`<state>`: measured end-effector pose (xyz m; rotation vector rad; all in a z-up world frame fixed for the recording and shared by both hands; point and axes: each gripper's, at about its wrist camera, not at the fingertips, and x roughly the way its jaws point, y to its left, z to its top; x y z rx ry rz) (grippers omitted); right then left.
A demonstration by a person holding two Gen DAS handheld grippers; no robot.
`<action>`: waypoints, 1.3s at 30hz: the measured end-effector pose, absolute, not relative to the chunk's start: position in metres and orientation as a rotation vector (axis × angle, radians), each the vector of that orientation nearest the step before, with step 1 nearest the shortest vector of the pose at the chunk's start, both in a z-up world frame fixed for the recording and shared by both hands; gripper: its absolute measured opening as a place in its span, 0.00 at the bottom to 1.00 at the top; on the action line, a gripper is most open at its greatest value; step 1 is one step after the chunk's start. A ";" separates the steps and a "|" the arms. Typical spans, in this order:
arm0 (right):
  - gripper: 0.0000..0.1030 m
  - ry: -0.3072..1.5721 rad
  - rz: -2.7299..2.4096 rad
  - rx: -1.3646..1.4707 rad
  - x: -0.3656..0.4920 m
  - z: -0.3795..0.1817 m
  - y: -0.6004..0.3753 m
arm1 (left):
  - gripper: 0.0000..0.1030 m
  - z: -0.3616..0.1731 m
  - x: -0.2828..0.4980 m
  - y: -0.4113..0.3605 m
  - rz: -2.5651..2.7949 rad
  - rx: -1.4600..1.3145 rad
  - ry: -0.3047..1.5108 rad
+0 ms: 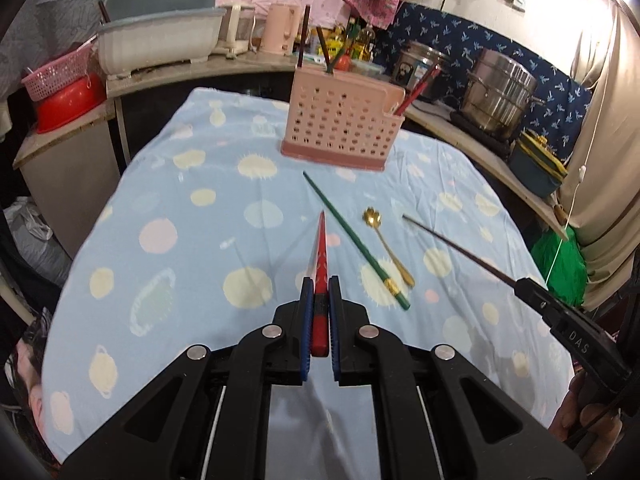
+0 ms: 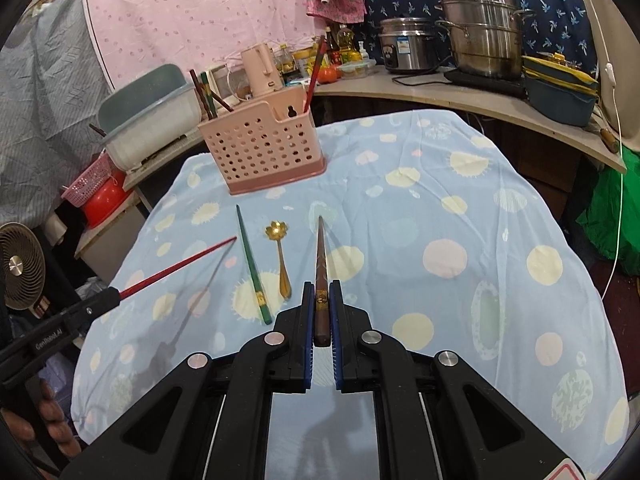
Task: Organize utensils
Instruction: 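Carry both chopsticks into the pink basket and open both tools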
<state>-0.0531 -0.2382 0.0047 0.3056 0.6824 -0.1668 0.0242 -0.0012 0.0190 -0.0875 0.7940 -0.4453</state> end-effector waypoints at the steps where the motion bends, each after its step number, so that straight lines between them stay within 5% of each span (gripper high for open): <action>1: 0.08 0.676 -0.165 0.304 -0.054 0.008 -0.238 | 0.07 0.024 0.025 0.000 -0.445 -0.089 0.784; 39: 0.08 0.354 -0.113 0.171 0.083 0.185 -0.264 | 0.07 0.235 0.158 -0.076 -0.480 0.017 0.412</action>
